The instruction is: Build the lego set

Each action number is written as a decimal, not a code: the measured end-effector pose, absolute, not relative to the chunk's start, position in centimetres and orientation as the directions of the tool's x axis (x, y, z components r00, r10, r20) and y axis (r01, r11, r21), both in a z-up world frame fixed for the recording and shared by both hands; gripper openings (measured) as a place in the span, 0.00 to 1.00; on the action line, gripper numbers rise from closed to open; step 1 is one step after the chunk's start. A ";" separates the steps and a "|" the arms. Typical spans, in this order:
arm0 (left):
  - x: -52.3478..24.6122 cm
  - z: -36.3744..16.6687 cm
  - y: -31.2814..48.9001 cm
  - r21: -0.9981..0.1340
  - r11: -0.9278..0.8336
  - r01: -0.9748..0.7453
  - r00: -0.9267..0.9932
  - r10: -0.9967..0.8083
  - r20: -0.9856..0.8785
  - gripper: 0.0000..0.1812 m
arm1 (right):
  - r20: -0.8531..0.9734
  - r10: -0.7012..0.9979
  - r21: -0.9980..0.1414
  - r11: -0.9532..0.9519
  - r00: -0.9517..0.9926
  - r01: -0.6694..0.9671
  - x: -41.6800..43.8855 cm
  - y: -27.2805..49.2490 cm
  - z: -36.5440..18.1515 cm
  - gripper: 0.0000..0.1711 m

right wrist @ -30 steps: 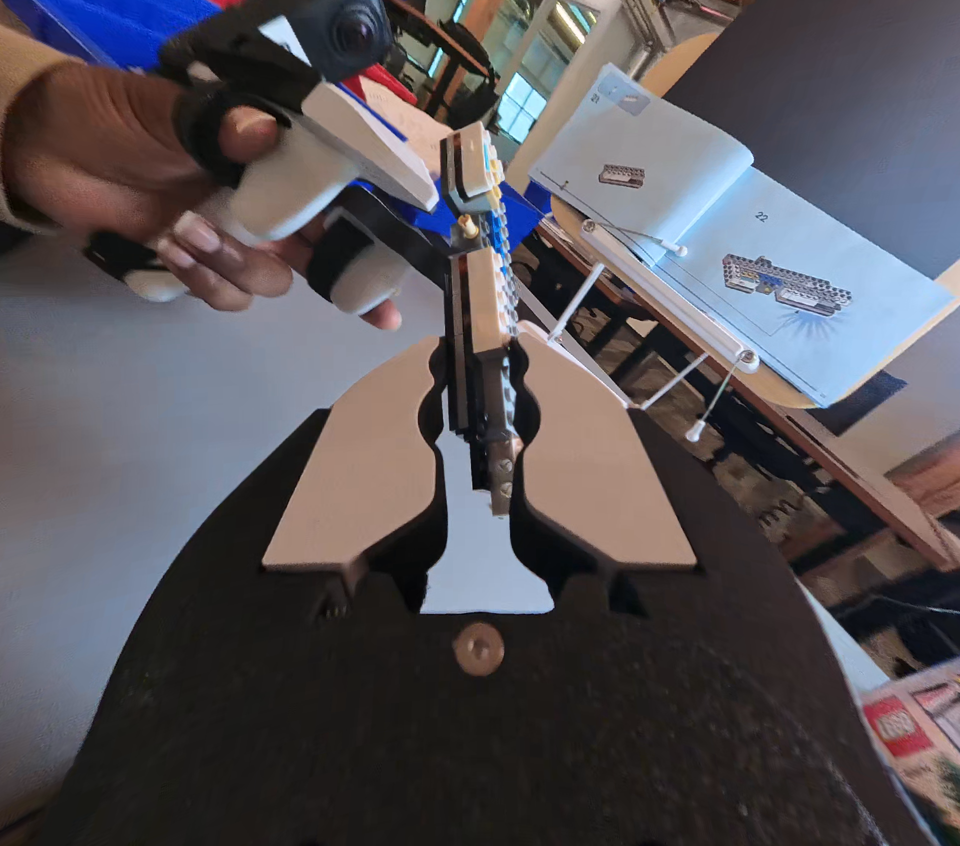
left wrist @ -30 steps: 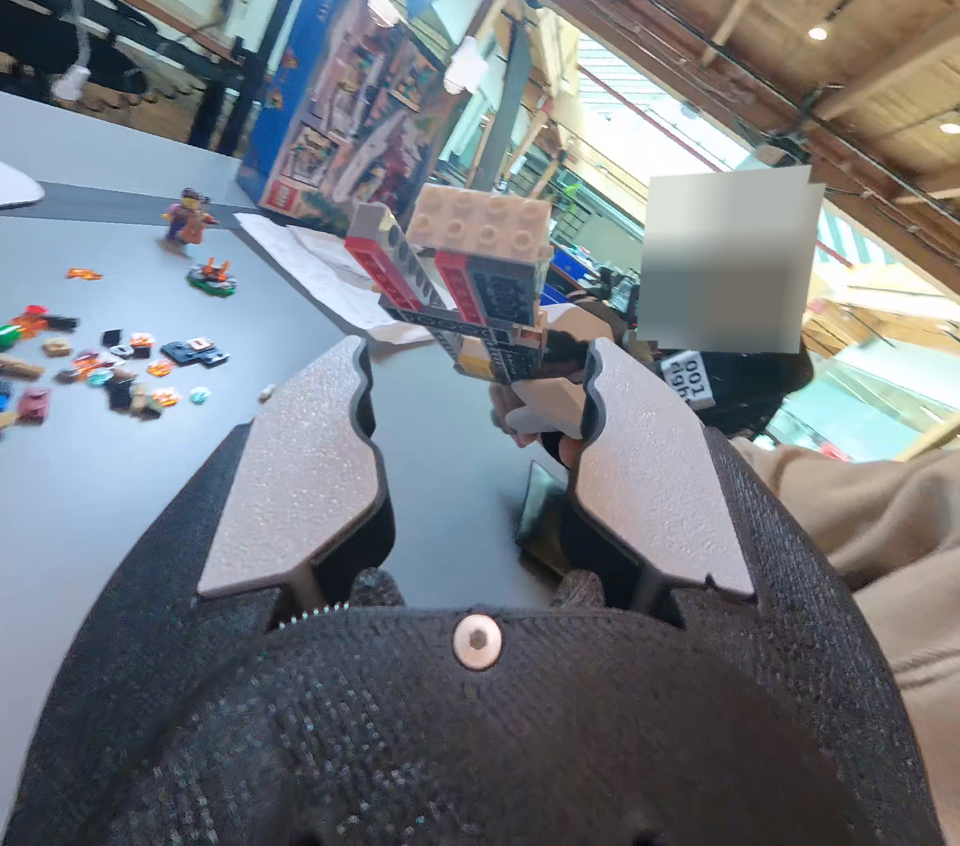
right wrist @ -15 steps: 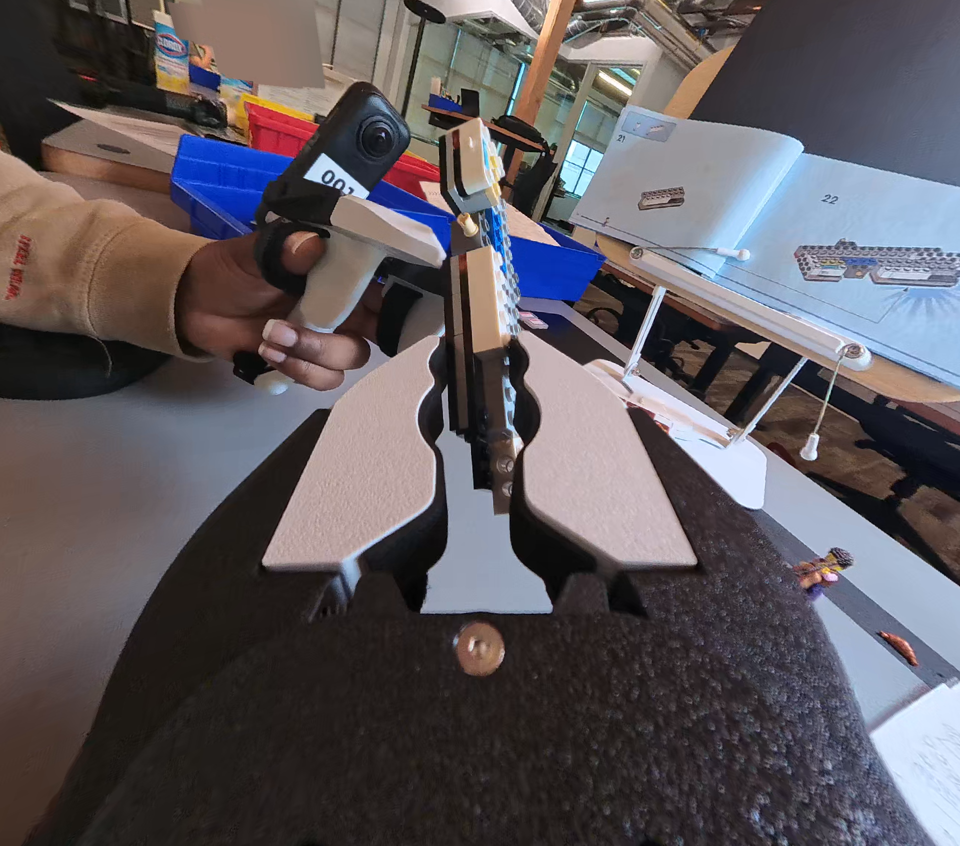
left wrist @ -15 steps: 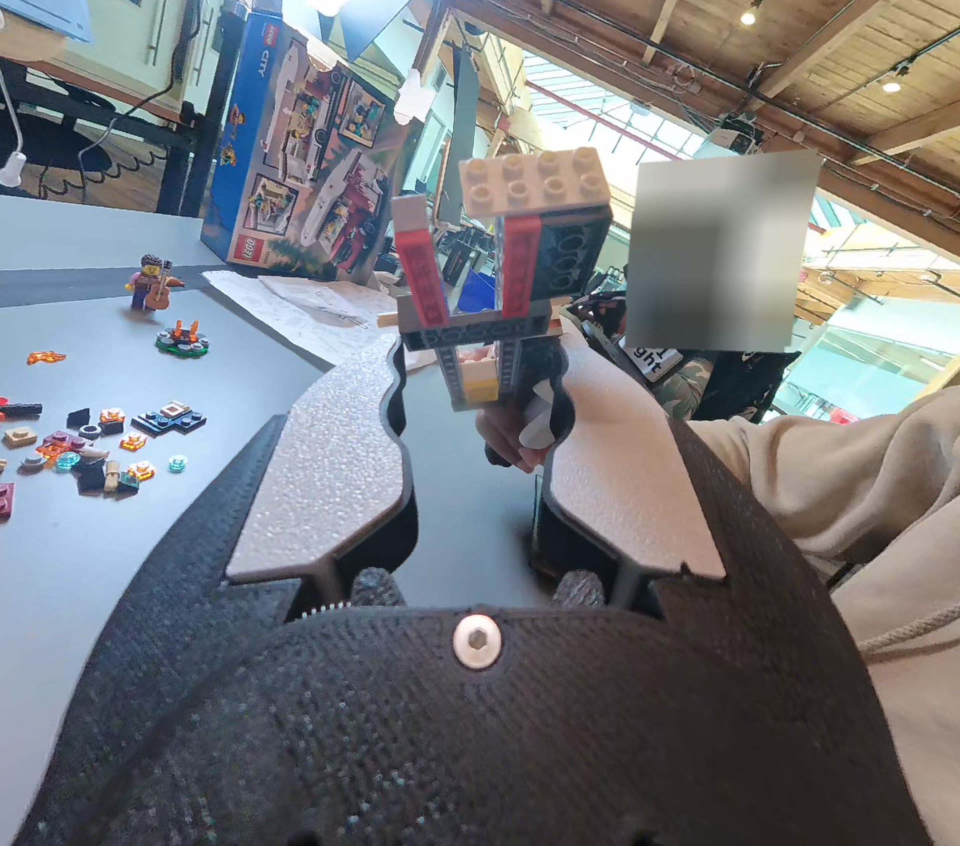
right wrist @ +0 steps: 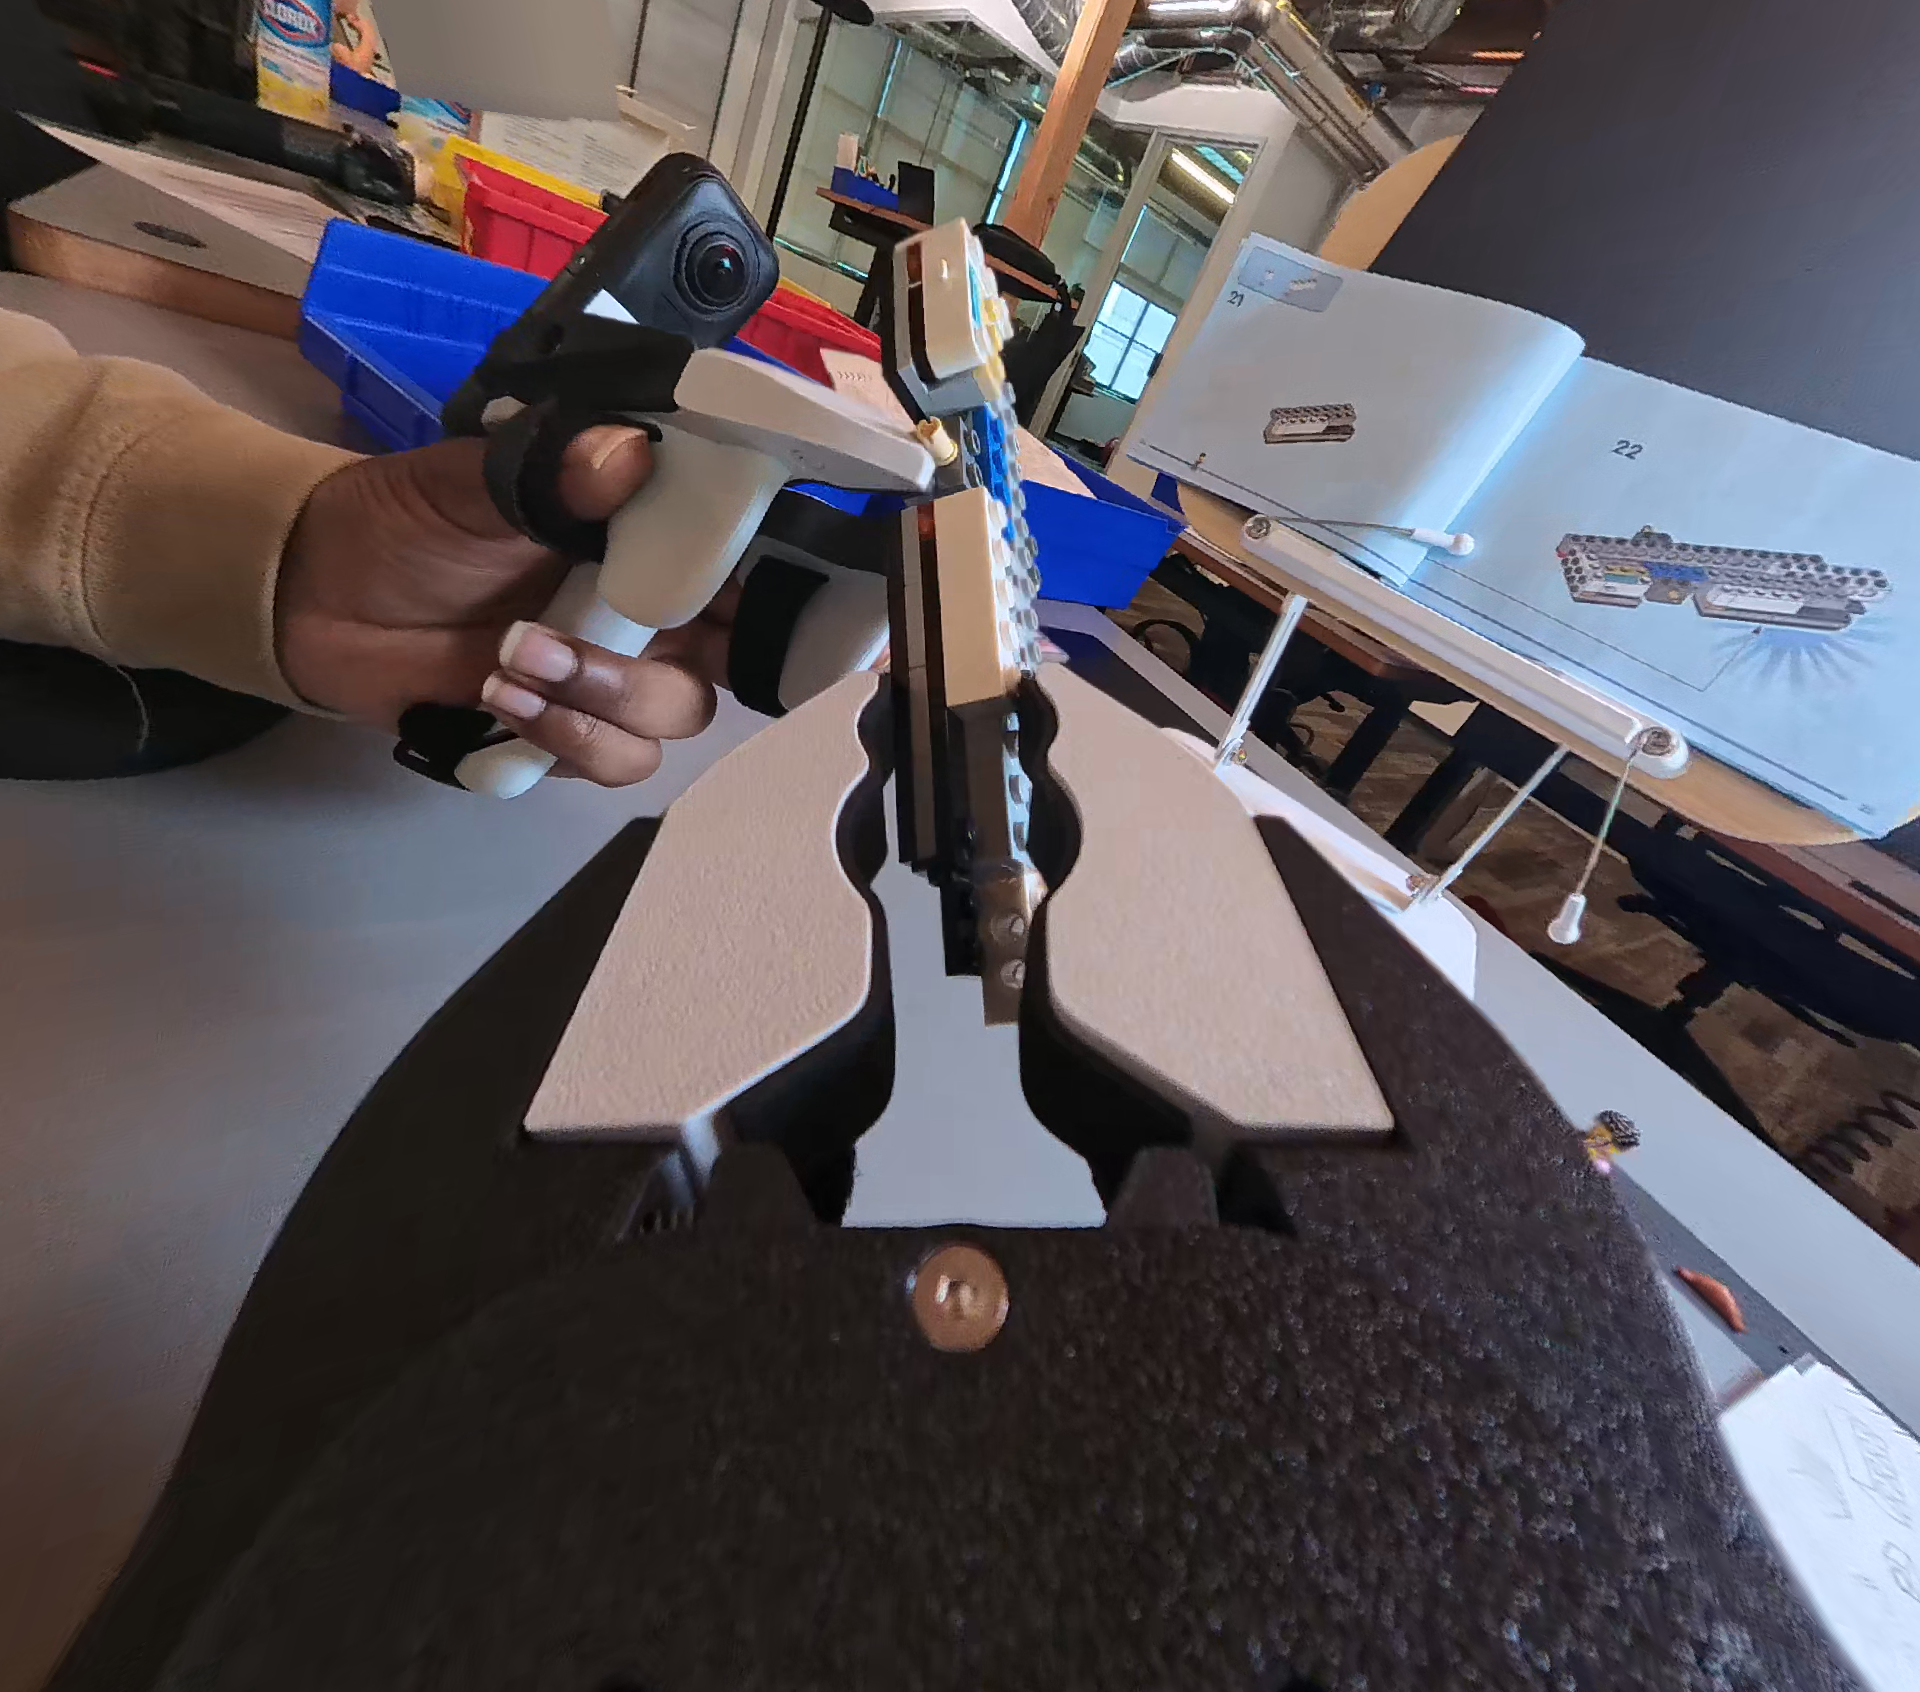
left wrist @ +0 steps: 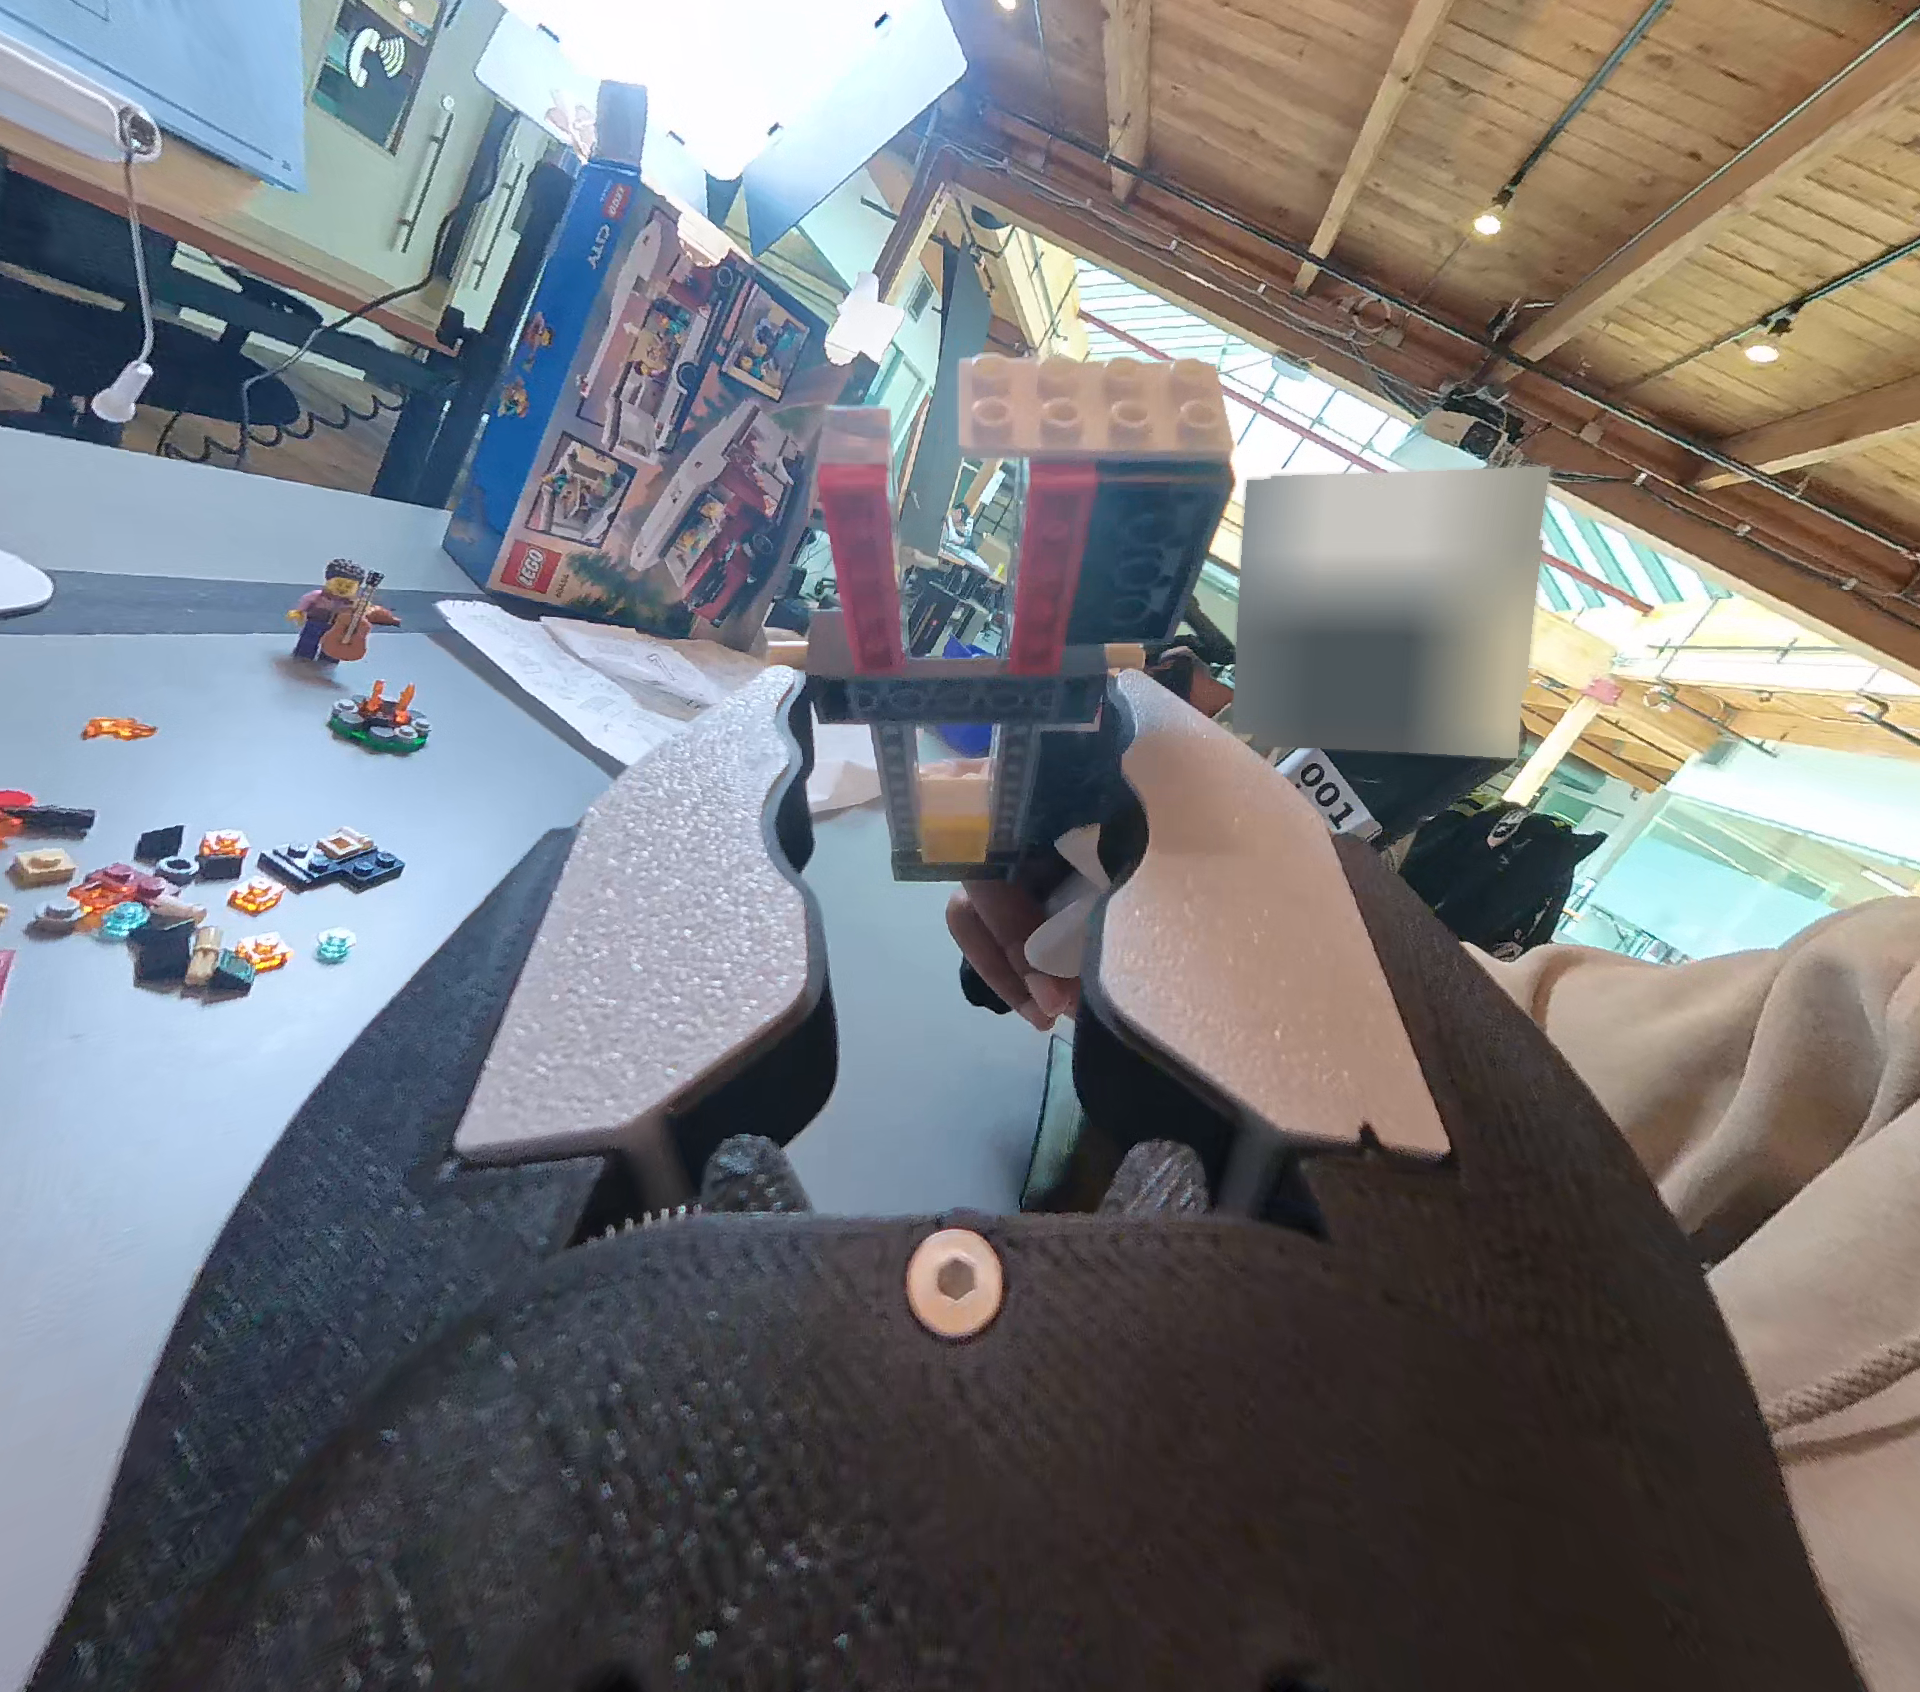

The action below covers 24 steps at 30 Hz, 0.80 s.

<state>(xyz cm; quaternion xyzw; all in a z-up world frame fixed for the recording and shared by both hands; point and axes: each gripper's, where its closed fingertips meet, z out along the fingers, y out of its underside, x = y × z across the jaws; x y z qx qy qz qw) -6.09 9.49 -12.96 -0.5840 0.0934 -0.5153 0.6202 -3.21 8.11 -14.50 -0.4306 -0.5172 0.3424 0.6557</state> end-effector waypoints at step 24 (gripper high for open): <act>-11.5 -10.9 10.4 -0.900 0.129 0.416 0.762 -0.589 0.268 0.29 | 0.121 0.948 -0.990 0.092 0.293 0.109 -4.3 7.3 -15.3 0.00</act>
